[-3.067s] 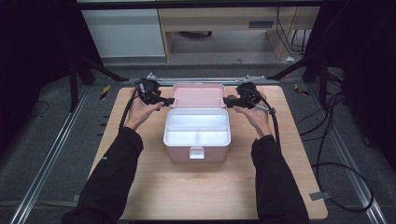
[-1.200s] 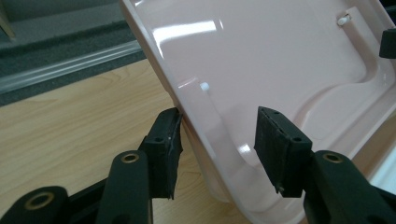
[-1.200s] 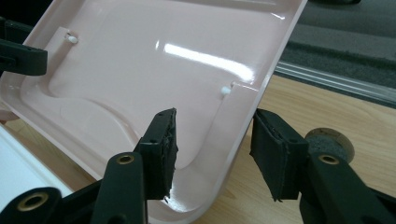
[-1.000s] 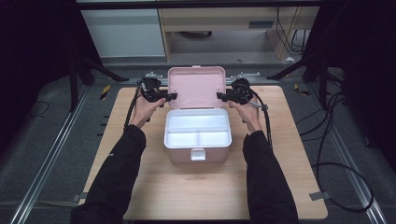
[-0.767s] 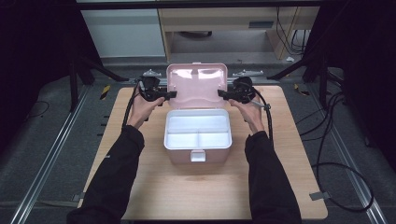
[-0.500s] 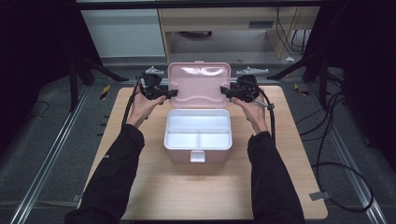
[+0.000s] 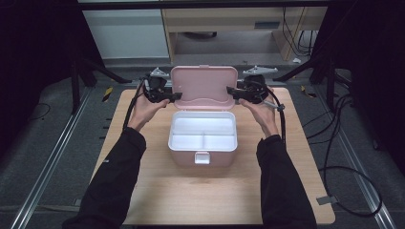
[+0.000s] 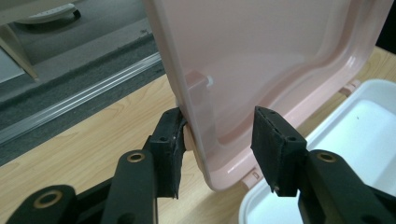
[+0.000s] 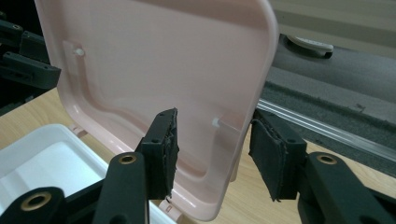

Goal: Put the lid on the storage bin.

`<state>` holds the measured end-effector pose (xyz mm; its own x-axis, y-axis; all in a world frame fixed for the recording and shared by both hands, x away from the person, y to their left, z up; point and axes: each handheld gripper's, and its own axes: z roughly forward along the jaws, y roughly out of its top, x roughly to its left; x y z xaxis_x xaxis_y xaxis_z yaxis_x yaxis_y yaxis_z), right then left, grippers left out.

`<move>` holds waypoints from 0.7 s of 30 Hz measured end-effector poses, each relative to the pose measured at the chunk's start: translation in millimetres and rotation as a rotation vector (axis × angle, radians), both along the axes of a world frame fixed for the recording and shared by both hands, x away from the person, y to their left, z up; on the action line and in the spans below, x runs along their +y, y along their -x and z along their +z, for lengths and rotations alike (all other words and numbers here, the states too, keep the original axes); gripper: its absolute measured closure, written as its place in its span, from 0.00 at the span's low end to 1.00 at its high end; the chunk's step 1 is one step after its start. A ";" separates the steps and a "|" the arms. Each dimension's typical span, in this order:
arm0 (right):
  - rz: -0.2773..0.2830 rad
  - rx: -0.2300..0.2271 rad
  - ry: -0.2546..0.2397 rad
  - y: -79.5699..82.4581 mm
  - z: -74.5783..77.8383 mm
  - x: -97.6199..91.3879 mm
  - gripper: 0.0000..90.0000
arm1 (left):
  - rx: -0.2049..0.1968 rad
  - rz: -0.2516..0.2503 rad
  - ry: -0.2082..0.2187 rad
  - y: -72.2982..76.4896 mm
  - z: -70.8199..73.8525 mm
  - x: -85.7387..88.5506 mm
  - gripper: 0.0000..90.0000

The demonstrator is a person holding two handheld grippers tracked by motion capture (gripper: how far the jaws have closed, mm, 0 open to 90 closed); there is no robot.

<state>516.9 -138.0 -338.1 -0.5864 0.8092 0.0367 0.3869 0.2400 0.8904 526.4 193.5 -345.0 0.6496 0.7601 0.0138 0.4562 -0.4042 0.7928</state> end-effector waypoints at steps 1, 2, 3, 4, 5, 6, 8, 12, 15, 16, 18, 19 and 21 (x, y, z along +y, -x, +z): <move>0.003 -0.009 0.013 3.5 1.5 2.2 0.57 | -0.003 -0.002 -0.011 3.4 1.6 -0.2 0.60; 0.003 -0.009 0.013 3.5 1.5 2.2 0.57 | -0.003 -0.002 -0.011 3.4 1.6 -0.2 0.60; 0.003 -0.017 0.025 8.3 2.4 3.8 0.57 | -0.013 -0.010 -0.026 8.2 2.6 0.6 0.60; 0.006 -0.021 0.028 10.1 2.8 4.0 0.57 | -0.018 -0.013 -0.021 10.8 2.5 1.6 0.60; 0.008 -0.024 0.030 12.9 3.1 4.4 0.57 | -0.024 -0.017 -0.020 13.1 2.2 3.1 0.60; 0.010 -0.024 0.033 15.8 3.3 4.7 0.57 | -0.024 -0.017 -0.020 13.1 2.2 3.1 0.60; 0.014 -0.025 0.045 19.2 3.4 5.5 0.57 | -0.025 -0.022 -0.007 18.4 2.0 5.4 0.61; 0.025 -0.033 0.094 34.4 6.1 8.9 0.57 | -0.039 -0.042 -0.022 33.8 3.9 8.2 0.61; 0.042 -0.038 0.097 43.2 6.1 6.8 0.58 | -0.045 -0.056 -0.020 42.9 4.0 10.1 0.62; 0.045 -0.034 0.094 46.5 5.7 6.3 0.58 | -0.046 -0.058 -0.019 45.4 3.8 10.6 0.63; 0.049 -0.036 0.099 49.1 5.1 5.9 0.58 | -0.048 -0.062 -0.020 47.0 3.6 11.2 0.64; 0.055 -0.043 0.105 54.5 4.0 5.2 0.60 | -0.047 -0.072 -0.027 51.1 3.0 12.7 0.66; 0.062 -0.044 0.116 59.8 2.6 3.7 0.63 | -0.046 -0.078 -0.027 56.3 2.1 13.9 0.68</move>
